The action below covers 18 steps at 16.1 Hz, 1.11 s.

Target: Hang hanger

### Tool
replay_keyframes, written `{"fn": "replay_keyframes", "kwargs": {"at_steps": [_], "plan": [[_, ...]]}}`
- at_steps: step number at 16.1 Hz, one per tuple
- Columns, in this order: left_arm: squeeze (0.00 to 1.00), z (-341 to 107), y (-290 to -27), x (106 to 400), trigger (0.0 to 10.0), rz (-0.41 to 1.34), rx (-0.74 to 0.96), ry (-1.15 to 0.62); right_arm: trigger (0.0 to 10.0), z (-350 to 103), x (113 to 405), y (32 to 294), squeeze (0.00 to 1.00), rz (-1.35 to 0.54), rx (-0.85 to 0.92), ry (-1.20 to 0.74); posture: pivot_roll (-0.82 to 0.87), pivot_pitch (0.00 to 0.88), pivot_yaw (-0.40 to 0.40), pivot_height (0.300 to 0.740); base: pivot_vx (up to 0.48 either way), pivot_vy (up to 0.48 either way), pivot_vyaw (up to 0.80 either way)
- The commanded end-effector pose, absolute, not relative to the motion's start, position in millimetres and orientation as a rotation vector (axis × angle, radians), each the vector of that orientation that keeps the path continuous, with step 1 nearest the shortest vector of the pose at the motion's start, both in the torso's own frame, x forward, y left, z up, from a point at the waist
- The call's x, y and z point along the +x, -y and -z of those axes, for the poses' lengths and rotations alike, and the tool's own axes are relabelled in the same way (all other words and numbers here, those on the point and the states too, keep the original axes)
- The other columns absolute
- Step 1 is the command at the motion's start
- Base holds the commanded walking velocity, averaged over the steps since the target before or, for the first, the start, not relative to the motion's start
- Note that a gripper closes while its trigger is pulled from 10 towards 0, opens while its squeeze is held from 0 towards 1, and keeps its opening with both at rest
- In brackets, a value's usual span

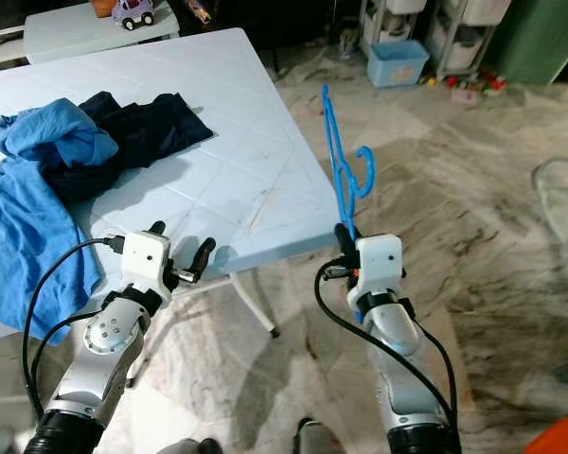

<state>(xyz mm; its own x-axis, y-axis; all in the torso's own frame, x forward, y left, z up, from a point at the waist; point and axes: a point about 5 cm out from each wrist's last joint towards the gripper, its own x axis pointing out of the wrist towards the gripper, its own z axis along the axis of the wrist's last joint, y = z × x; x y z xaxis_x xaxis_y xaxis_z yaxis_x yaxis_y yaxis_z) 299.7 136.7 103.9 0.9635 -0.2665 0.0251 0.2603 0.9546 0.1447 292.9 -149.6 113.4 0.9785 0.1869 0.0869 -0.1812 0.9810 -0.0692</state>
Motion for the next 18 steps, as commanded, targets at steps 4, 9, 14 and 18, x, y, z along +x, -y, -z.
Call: {"fn": "replay_keyframes", "kwargs": {"at_steps": [4, 9, 14, 18], "plan": [[0.0, -98, -145, 296, 10.0, 0.29, 0.154, 0.0, 10.0, -90, 272, 135, 0.0, -0.2, -0.032, 0.015, -0.24, 0.218, 0.111, 0.74, 0.0, 0.0, 0.0], [0.0, -100, -142, 298, 10.0, 0.308, 0.125, -0.008, 10.0, -92, 272, 136, 0.0, -0.196, -0.036, 0.017, -0.25, 0.225, 0.118, 0.74, 0.0, 0.0, 0.0], [0.0, -99, -142, 296, 10.0, 0.31, 0.131, -0.011, 10.0, -93, 274, 136, 0.0, -0.202, -0.041, 0.014, -0.23, 0.228, 0.114, 0.74, 0.0, 0.0, 0.0], [0.0, -99, -145, 295, 10.0, 0.302, 0.137, -0.021, 10.0, -92, 273, 132, 0.0, -0.212, -0.033, 0.009, -0.23, 0.217, 0.115, 0.74, 0.0, 0.243, 0.0]]}}
